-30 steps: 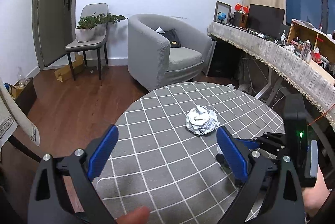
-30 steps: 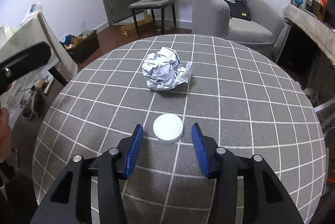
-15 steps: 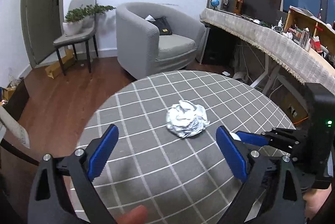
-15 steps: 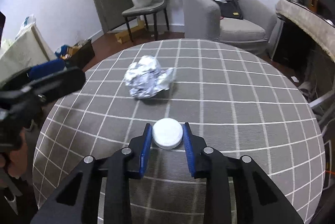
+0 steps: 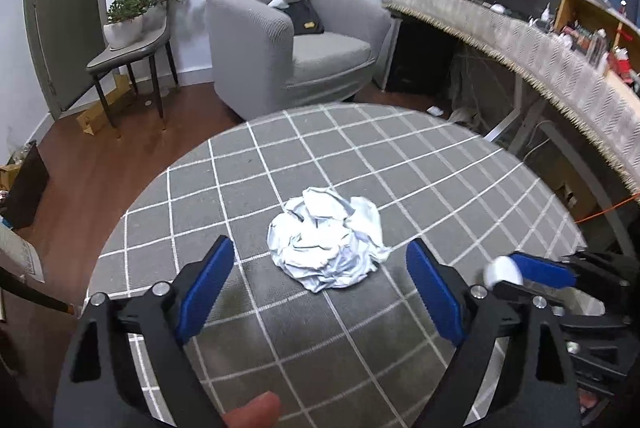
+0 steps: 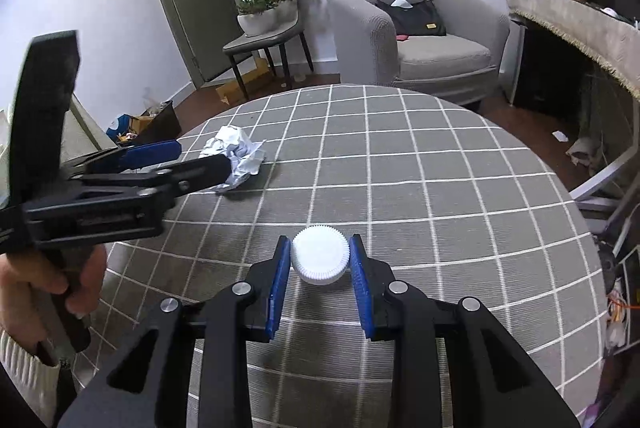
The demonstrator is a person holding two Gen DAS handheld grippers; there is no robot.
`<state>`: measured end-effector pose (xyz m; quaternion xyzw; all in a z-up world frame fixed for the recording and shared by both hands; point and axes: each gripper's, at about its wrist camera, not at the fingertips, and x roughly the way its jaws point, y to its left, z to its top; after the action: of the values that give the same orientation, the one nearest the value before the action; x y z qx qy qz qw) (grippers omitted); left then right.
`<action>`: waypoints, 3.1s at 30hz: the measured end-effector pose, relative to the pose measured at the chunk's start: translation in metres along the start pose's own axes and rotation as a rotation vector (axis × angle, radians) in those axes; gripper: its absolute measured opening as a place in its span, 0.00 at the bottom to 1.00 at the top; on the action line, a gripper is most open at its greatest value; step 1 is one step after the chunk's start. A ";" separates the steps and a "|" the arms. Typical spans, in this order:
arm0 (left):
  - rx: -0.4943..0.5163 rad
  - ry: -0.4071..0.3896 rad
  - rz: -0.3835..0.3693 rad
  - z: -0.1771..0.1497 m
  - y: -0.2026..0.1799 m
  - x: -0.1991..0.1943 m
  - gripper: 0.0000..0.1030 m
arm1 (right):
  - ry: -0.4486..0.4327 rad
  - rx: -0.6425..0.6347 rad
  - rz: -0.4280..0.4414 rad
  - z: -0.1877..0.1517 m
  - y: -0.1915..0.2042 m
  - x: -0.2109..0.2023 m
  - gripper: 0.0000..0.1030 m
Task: Collect trash
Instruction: 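Grasp the white bottle cap with the right gripper while the left grasps the foil ball, then drop the foil ball and white cap into the teal bin with both grippers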
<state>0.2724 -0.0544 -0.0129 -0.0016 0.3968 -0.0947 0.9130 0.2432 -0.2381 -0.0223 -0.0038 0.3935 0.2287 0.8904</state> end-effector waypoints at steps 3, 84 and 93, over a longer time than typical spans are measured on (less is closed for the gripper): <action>-0.001 0.014 0.008 0.002 -0.003 0.009 0.88 | 0.001 0.002 0.004 -0.001 -0.005 -0.003 0.30; -0.092 -0.103 0.100 -0.173 0.128 -0.162 0.54 | -0.112 -0.154 0.094 -0.069 0.216 -0.045 0.30; -0.153 0.023 0.104 -0.199 0.163 -0.151 0.54 | -0.114 -0.176 0.143 -0.073 0.252 -0.042 0.30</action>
<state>0.0550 0.1466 -0.0527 -0.0497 0.4130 -0.0167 0.9092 0.0644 -0.0431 0.0006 -0.0409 0.3202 0.3250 0.8889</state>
